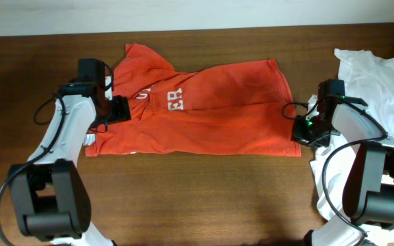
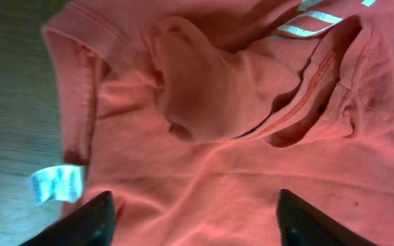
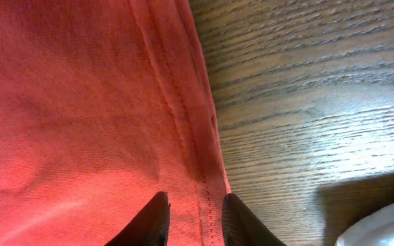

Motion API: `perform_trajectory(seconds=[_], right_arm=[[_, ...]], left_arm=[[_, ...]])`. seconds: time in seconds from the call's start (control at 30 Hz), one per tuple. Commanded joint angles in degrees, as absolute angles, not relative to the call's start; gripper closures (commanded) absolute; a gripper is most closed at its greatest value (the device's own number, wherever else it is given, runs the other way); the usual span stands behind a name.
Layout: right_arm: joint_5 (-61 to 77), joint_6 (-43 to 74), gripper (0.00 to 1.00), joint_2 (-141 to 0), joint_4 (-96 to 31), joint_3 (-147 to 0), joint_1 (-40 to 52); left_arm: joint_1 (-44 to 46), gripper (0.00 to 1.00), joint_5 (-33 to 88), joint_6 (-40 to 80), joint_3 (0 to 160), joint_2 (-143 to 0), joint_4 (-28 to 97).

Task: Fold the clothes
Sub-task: 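Smooth and tuck the shirt's side edges with both grippers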

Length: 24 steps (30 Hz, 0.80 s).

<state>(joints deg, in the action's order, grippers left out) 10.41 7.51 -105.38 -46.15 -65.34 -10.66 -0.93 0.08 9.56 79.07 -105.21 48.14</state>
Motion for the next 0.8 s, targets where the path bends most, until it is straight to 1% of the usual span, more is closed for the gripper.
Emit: perform_trajectory(seconds=[0.0,0.13,0.2,0.33,0.4,0.5,0.53,0.6,0.73,0.77], right_arm=[[9.9,7.6,0.70,-105.9,-46.3,-64.9,-10.5],[9.9,7.5,0.70,-105.9,-46.3,-64.9,-10.5],[9.9,7.5,0.70,-105.9,-46.3,-64.9,-10.5],[9.9,7.5,0.70,-105.9,-46.3,-64.9,-10.5],[9.9,7.5,0.70,-105.9,-46.3,-64.9,-10.5],[9.9,7.5,0.70,-105.9,-46.3,-64.9,-10.5],[9.9,7.5,0.70,-105.9,-46.3,-64.9,-10.5],[9.9,7.5,0.70,-105.9,-46.3,-64.9,-10.5],[9.9,7.5,0.70,-105.9,-46.3,-64.9,-10.5],[9.9,7.5,0.70,-105.9,-46.3,-64.9,-10.5]], left_arm=[[-0.8,0.32,1.7,9.8,78.8,-110.9,47.9],[-0.8,0.31,1.8,9.8,78.8,-115.4,44.1],[-0.8,0.32,2.5,9.8,79.0,-115.1,41.3],[-0.8,0.32,2.8,9.8,80.5,-113.9,40.7],[-0.8,0.37,2.8,9.8,81.1,-113.5,40.3],[-0.6,0.66,4.9,9.8,81.1,-113.5,38.7],[-0.6,0.73,6.3,9.8,81.1,-113.5,38.0],[-0.6,1.00,6.7,9.8,81.3,-113.4,37.0],[-0.7,1.00,6.9,9.5,87.2,-111.9,36.8],[-0.9,0.87,6.8,9.4,90.2,-111.7,36.6]])
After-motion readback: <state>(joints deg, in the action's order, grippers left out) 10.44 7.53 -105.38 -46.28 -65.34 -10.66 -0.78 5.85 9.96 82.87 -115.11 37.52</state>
